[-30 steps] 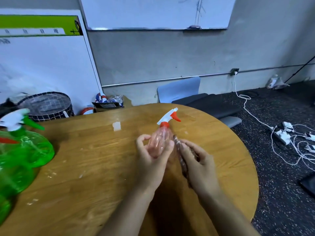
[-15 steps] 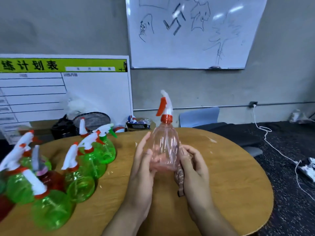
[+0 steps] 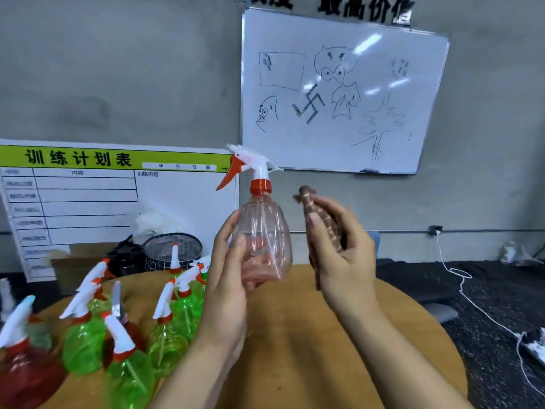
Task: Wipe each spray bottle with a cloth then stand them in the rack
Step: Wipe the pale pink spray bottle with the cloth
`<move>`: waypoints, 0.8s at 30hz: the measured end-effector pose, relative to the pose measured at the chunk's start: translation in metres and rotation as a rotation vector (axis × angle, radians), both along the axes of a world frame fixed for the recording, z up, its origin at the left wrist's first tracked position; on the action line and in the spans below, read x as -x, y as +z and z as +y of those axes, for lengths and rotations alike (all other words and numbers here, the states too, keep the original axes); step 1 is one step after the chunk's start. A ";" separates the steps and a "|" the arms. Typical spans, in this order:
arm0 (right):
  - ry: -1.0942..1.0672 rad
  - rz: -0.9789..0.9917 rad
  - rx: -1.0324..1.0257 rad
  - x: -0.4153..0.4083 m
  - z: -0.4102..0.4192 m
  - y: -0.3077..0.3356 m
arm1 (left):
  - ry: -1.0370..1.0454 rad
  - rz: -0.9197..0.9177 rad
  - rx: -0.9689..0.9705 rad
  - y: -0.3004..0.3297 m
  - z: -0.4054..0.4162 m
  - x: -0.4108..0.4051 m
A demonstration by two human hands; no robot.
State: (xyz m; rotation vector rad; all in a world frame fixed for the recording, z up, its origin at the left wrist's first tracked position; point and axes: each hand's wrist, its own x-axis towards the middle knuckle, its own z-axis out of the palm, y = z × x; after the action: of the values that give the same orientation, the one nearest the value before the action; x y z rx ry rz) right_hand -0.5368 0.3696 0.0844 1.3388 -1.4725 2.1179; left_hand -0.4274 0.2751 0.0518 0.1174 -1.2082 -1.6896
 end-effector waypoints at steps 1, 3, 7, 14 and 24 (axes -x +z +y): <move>-0.027 0.066 0.005 0.000 0.003 0.013 | 0.001 -0.003 0.007 0.001 0.002 -0.002; -0.075 0.199 -0.026 0.000 0.004 0.036 | -0.009 -0.002 0.022 0.002 0.006 -0.005; -0.117 0.369 -0.177 -0.001 -0.005 0.053 | -0.026 0.009 0.075 0.009 0.015 -0.008; -0.128 0.457 -0.235 -0.011 -0.003 0.032 | -0.035 0.016 0.044 0.012 0.021 -0.016; -0.087 0.805 -0.318 -0.018 0.020 -0.002 | -0.015 0.053 -0.005 0.005 0.017 -0.011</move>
State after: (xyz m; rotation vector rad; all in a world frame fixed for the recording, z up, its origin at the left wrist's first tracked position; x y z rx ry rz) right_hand -0.5187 0.3895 0.0827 1.8768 -1.4640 1.0695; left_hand -0.4161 0.2921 0.0568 0.0662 -1.1679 -1.6984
